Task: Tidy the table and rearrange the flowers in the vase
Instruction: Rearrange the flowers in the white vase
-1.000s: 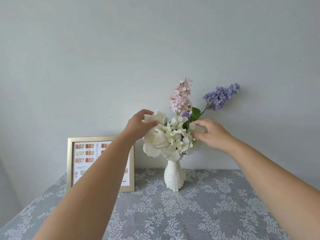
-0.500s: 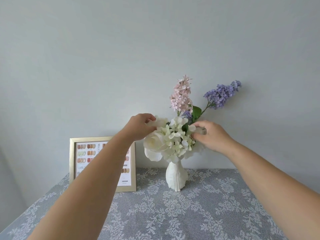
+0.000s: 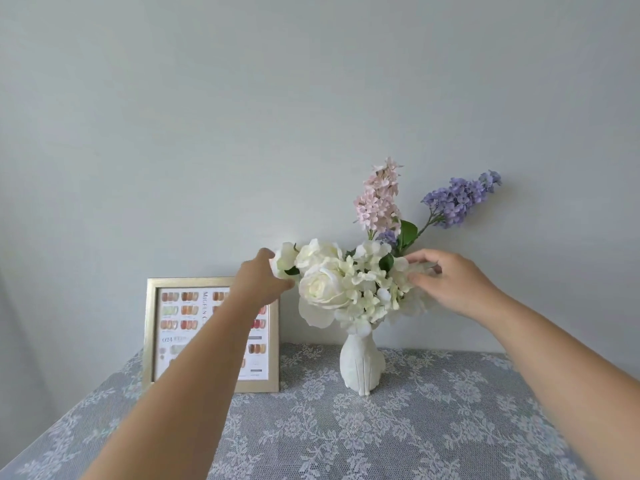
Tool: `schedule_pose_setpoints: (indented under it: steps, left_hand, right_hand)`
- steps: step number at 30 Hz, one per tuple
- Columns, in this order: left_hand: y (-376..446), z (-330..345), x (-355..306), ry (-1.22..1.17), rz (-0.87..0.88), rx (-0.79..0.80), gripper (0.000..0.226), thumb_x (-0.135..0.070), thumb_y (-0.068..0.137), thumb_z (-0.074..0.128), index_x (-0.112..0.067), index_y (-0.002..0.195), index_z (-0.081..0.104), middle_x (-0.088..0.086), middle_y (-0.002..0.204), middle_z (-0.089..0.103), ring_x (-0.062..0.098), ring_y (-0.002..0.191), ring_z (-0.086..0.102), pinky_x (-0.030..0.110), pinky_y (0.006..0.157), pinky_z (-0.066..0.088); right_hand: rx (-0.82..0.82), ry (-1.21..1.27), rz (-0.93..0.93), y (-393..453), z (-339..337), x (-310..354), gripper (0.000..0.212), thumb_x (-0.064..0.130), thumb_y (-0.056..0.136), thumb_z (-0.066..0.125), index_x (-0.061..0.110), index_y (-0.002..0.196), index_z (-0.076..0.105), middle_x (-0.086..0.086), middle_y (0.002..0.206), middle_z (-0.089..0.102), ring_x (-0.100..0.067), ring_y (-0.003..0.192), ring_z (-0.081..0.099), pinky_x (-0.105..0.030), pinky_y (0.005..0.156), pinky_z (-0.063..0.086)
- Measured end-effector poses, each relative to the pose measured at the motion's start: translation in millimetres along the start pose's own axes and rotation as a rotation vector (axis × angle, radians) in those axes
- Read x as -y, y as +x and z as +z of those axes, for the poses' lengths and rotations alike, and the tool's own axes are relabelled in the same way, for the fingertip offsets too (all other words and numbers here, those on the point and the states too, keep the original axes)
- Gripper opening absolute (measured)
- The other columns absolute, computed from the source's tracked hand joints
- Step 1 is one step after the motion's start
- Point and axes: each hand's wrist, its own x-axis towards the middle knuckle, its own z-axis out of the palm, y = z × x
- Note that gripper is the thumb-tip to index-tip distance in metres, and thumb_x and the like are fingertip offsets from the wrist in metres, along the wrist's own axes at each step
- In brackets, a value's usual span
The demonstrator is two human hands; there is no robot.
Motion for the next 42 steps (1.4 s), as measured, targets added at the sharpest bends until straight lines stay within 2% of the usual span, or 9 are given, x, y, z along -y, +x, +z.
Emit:
schedule_pose_setpoints:
  steps: [2,5,9,13,20,24,28,34,42]
  left_hand:
    - [5,6,-2,0.281,0.092,-0.107,0.079,-0.064,0.064,0.063,-0.022,0.129,0.046,0.005,0.115,0.053,0.029,0.102,0.053,0.034,0.073,0.042]
    - [12,13,-8,0.427,0.074,-0.151,0.099,-0.075,0.045,0.031,-0.026,0.130,0.044,0.006,0.117,0.049,0.032,0.110,0.042,0.043,0.086,0.032]
    - [31,22,-4,0.396,-0.038,-0.016,0.101,-0.071,0.056,0.045,-0.032,0.145,0.019,0.006,0.121,0.054,0.035,0.119,0.038,0.048,0.091,0.026]
    - [45,29,-6,0.279,-0.045,-0.001,0.096,-0.057,0.064,0.057,-0.035,0.146,0.013,0.000,0.107,0.060,0.031,0.118,0.040,0.044,0.086,0.023]
    - [55,10,-15,-0.185,0.262,-0.174,0.068,-0.029,0.078,0.077,-0.027,0.137,0.043,0.000,0.115,0.060,0.025,0.109,0.055,0.032,0.087,0.038]
    - [59,-9,-41,-0.225,0.359,-0.202,0.042,-0.015,0.088,0.069,-0.019,0.128,0.057,0.002,0.103,0.064,0.018,0.092,0.064,0.032,0.086,0.052]
    - [58,-18,-67,-0.156,0.434,-0.181,0.025,-0.011,0.092,0.062,-0.015,0.116,0.069,0.005,0.104,0.065,0.016,0.087,0.062,0.029,0.082,0.049]
    - [45,-35,-95,-0.092,0.561,-0.255,0.020,-0.007,0.092,0.059,-0.013,0.105,0.074,0.006,0.098,0.062,0.022,0.088,0.064,0.027,0.083,0.045]
    - [20,-71,-119,-0.193,0.531,-0.463,0.026,-0.017,0.091,0.059,-0.015,0.115,0.071,0.004,0.098,0.066,0.015,0.077,0.063,0.019,0.074,0.043]
  right_hand:
    - [0.006,-0.001,-0.009,1,0,-2,0.021,0.034,0.083,0.062,0.045,0.101,0.063,0.013,0.091,0.059,-0.005,0.074,0.056,-0.022,0.055,0.034]
    - [0.015,-0.008,-0.030,4,0,-5,0.022,0.033,0.084,0.062,0.043,0.103,0.063,0.012,0.105,0.058,-0.005,0.090,0.056,-0.021,0.065,0.038]
    - [0.024,-0.013,-0.062,3,0,-7,0.020,0.035,0.085,0.063,0.047,0.100,0.060,0.013,0.108,0.056,0.003,0.094,0.051,-0.016,0.069,0.036]
    - [0.021,-0.004,-0.080,2,1,-9,0.020,0.035,0.085,0.064,0.047,0.100,0.058,0.014,0.108,0.055,0.005,0.093,0.050,-0.016,0.071,0.036]
    - [-0.008,0.030,-0.100,-2,2,-12,0.023,0.029,0.084,0.067,0.047,0.095,0.058,0.020,0.102,0.055,0.008,0.090,0.050,-0.011,0.072,0.034]
    - [-0.013,0.054,-0.109,-4,3,-11,0.026,0.028,0.084,0.067,0.050,0.092,0.055,0.021,0.101,0.054,0.009,0.090,0.050,-0.011,0.071,0.034]
    - [-0.006,0.077,-0.105,-7,7,-12,0.024,0.029,0.085,0.066,0.049,0.094,0.057,0.020,0.103,0.055,0.006,0.090,0.051,-0.015,0.070,0.036]
    - [-0.003,0.115,-0.108,-9,10,-9,0.022,0.027,0.085,0.066,0.043,0.099,0.061,0.015,0.106,0.057,0.006,0.091,0.051,-0.013,0.070,0.035]
    - [0.009,0.126,-0.101,-11,10,-4,0.019,0.030,0.085,0.066,0.043,0.099,0.062,0.013,0.110,0.056,0.002,0.096,0.051,-0.015,0.072,0.036]
